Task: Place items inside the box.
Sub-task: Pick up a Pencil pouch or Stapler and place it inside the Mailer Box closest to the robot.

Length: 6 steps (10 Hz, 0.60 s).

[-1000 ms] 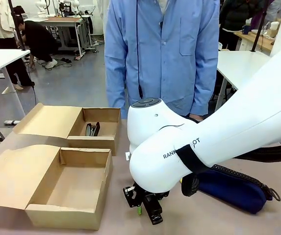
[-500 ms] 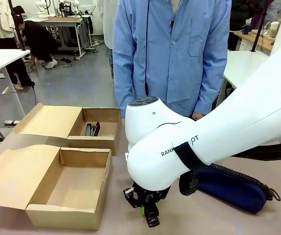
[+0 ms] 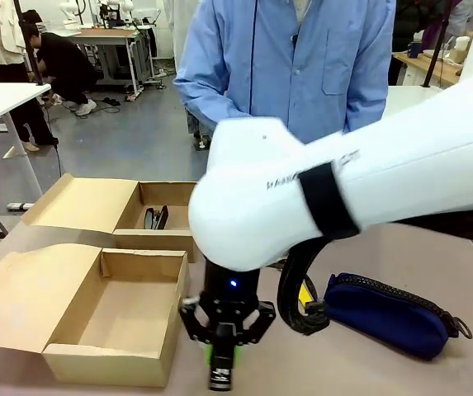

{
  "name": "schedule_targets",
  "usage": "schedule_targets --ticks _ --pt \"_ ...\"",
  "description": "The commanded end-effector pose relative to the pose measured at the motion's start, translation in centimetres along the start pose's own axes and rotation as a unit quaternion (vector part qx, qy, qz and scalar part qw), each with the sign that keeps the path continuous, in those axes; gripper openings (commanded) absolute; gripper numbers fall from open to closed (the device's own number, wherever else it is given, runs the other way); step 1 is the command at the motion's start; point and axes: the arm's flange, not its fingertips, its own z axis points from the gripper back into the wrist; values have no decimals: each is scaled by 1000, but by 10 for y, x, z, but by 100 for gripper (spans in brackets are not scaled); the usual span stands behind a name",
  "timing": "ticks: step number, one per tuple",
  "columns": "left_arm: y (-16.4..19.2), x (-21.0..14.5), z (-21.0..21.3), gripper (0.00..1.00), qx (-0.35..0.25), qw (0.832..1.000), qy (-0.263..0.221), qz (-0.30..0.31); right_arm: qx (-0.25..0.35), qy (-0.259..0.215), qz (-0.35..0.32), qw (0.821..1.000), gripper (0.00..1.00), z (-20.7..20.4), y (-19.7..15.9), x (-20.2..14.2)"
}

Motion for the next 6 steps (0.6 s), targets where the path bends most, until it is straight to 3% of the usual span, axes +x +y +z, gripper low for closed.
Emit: schedule_targets --ticks 1,3,4,5,6 --pt "-2 0 1 100 -8 1000 -1 -10 36 -73 -93 992 0 15 18 -42" --pt "-2 0 1 100 -8 1000 -1 -10 58 -125 -73 988 0 19 28 -64" --pt "-2 0 1 100 -8 1000 -1 -10 52 -56 -74 994 0 32 22 -49" --pt "-2 0 1 100 -8 1000 -1 -10 52 -56 -74 994 0 32 22 -49" --pt "-2 0 1 100 -8 1000 -1 -10 66 -85 -77 991 37 31 31 -70"
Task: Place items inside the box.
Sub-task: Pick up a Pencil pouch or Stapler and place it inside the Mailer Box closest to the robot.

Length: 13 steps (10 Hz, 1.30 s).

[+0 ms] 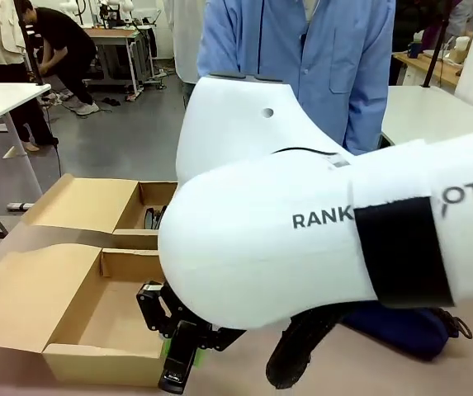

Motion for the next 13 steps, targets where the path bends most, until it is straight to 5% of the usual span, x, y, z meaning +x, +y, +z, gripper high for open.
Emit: schedule_targets --ticks 1,7,13 --pt "-2 0 1 100 -8 1000 -1 -10 21 -44 16 999 37 2 21 -8" --pt "-2 0 1 100 -8 1000 -1 -10 43 -118 89 988 37 -37 145 39" --pt "-2 0 1 100 -8 1000 -1 -10 -3 -92 85 992 37 -105 170 77"
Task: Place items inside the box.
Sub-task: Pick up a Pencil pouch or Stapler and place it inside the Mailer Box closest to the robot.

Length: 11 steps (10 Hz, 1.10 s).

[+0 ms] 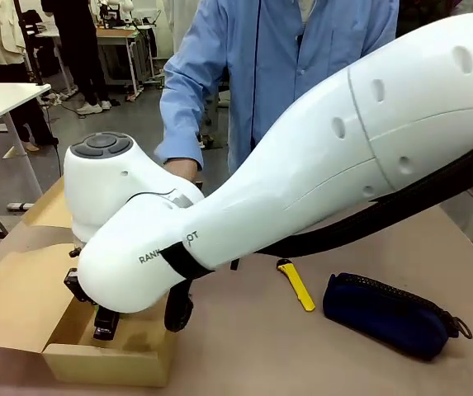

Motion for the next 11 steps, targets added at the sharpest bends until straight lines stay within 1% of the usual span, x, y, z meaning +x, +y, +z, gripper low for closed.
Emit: schedule_targets --ticks 1,2,4,5,6,7,11 --pt "-2 0 1 100 -8 1000 -1 -10 -14 2 -16 1000 37 6 10 -2" --pt "-2 0 1 100 -8 1000 -1 -10 -17 2 -16 1000 37 6 9 -1" --pt "-2 0 1 100 -8 1000 -1 -10 -24 18 -19 999 37 5 7 -1" --pt "-2 0 1 100 -8 1000 -1 -10 -30 21 -16 999 93 5 5 0" --pt "-2 0 1 100 -8 1000 -1 -10 -25 21 -19 999 94 7 4 0" --pt "-2 0 1 100 -8 1000 -1 -10 -23 20 -18 999 100 9 3 0" --pt "-2 0 1 100 -8 1000 -1 -10 -17 23 -16 999 100 12 -1 2"
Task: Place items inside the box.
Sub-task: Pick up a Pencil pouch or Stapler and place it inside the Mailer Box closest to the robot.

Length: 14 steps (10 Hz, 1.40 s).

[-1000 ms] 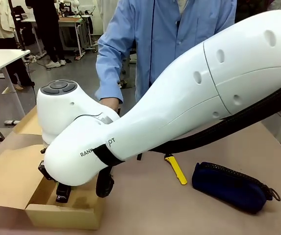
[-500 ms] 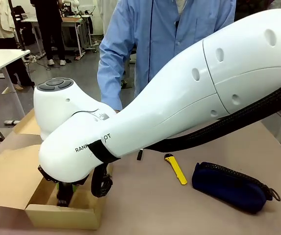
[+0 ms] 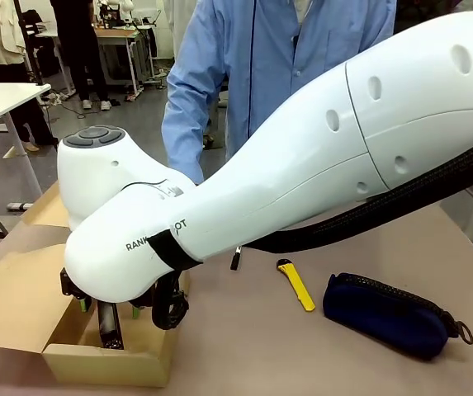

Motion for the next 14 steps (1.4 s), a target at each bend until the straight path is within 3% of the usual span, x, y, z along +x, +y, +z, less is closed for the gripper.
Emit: schedule_targets --ticks 1,3,4,5,7,8,9,10,12,13,14 --pt "-2 0 1 100 -8 1000 -1 -10 3 4 10 1000 100 6 -5 1" --pt "-2 0 1 100 -8 1000 -1 -10 -4 5 31 999 100 21 -12 -3" --pt "-2 0 1 100 -8 1000 -1 -10 -40 35 60 997 100 37 -22 -7" --pt "-2 0 1 100 -8 1000 -1 -10 -67 85 108 988 100 72 -49 -22" --pt "-2 0 1 100 -8 1000 -1 -10 -23 128 154 979 100 131 -108 -52" --pt "-2 0 1 100 -8 1000 -1 -10 6 125 156 980 100 155 -142 -69" --pt "-2 0 1 100 -8 1000 -1 -10 2 102 82 991 100 164 -161 -88" --pt "-2 0 1 100 -8 1000 -1 -10 -26 111 149 982 100 127 -84 -61" --pt "-2 0 1 100 -8 1000 -1 -10 -26 111 149 982 100 127 -84 -61" --pt "-2 0 1 100 -8 1000 -1 -10 -18 105 133 985 100 151 -118 -81" --pt "-2 0 1 100 -8 1000 -1 -10 39 115 123 985 100 164 -134 -61"
